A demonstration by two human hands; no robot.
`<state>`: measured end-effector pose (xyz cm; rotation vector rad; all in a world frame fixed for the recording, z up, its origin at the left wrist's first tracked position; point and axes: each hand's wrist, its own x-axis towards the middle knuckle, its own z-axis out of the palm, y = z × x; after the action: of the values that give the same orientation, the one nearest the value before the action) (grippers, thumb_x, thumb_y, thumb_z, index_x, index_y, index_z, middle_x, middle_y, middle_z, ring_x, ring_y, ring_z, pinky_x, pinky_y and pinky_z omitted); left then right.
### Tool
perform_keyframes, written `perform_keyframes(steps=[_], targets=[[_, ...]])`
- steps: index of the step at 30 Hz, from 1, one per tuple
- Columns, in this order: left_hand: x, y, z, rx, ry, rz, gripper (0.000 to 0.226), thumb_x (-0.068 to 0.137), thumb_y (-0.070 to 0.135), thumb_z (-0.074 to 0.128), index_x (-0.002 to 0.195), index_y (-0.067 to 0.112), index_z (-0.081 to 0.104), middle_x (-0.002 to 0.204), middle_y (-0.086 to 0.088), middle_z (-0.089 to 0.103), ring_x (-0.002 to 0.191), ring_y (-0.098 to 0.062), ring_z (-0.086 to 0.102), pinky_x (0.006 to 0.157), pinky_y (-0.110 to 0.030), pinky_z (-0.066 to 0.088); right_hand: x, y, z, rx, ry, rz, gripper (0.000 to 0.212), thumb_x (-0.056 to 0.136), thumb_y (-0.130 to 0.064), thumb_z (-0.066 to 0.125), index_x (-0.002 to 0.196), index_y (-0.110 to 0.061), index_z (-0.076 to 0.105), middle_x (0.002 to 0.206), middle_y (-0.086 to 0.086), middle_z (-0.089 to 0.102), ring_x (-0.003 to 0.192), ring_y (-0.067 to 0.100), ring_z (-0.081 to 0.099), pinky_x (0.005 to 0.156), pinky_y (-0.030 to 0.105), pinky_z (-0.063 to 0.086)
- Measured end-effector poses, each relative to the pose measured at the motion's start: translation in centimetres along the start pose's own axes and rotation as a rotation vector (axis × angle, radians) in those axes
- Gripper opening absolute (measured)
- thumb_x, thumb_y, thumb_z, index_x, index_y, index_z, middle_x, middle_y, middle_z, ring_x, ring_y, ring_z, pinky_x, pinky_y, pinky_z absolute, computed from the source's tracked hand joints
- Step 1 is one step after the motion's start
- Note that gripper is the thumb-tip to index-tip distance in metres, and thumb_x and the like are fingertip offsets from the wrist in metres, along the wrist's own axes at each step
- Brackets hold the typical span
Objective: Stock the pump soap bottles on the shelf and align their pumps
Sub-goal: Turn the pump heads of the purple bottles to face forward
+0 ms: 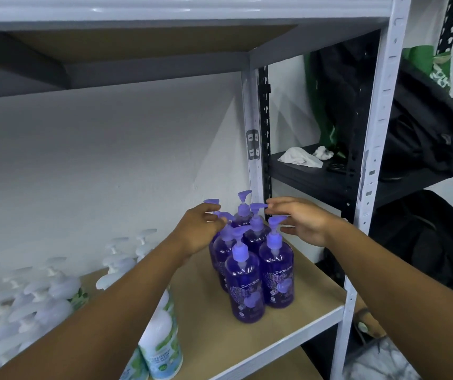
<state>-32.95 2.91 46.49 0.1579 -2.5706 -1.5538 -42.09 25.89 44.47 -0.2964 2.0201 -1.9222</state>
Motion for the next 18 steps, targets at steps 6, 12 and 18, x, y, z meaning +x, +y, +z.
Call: perform_keyframes(steps=[6, 12, 18], targets=[[0.9, -0.4, 0.6, 0.02, -0.06, -0.046, 0.042, 0.102, 0.024, 0.052, 0.144, 0.026, 0.051, 0.135, -0.003, 0.06, 0.114, -0.026, 0.064, 0.098, -0.042, 0.056, 1.3, 0.3, 0.0, -0.064, -0.091, -0.004, 0.023, 0.1, -0.024, 0.059, 0.121, -0.025, 0.066, 0.113, -0.003, 0.075, 0.118, 0.023, 0.063, 0.108, 0.043, 0.042], [1.5, -0.5, 1.0, -0.015, 0.001, -0.064, 0.021, 0.099, 0.025, 0.059, 0.12, 0.026, 0.062, 0.115, -0.009, 0.069, 0.103, -0.037, 0.069, 0.091, -0.051, 0.058, 2.0, -0.1, -0.2, -0.108, -0.089, 0.028, 0.021, 0.1, -0.026, 0.059, 0.119, -0.024, 0.068, 0.115, 0.002, 0.073, 0.107, 0.021, 0.062, 0.097, 0.043, 0.046], [2.0, -0.6, 1.3, -0.024, 0.035, -0.061, 0.016, 0.096, 0.029, 0.065, 0.11, 0.021, 0.061, 0.113, -0.009, 0.068, 0.075, -0.021, 0.058, 0.085, -0.052, 0.058, 2.5, -0.6, -0.2, -0.135, -0.078, 0.071, 0.014, 0.099, -0.027, 0.06, 0.111, -0.025, 0.066, 0.108, -0.002, 0.075, 0.107, 0.019, 0.063, 0.092, 0.044, 0.046]])
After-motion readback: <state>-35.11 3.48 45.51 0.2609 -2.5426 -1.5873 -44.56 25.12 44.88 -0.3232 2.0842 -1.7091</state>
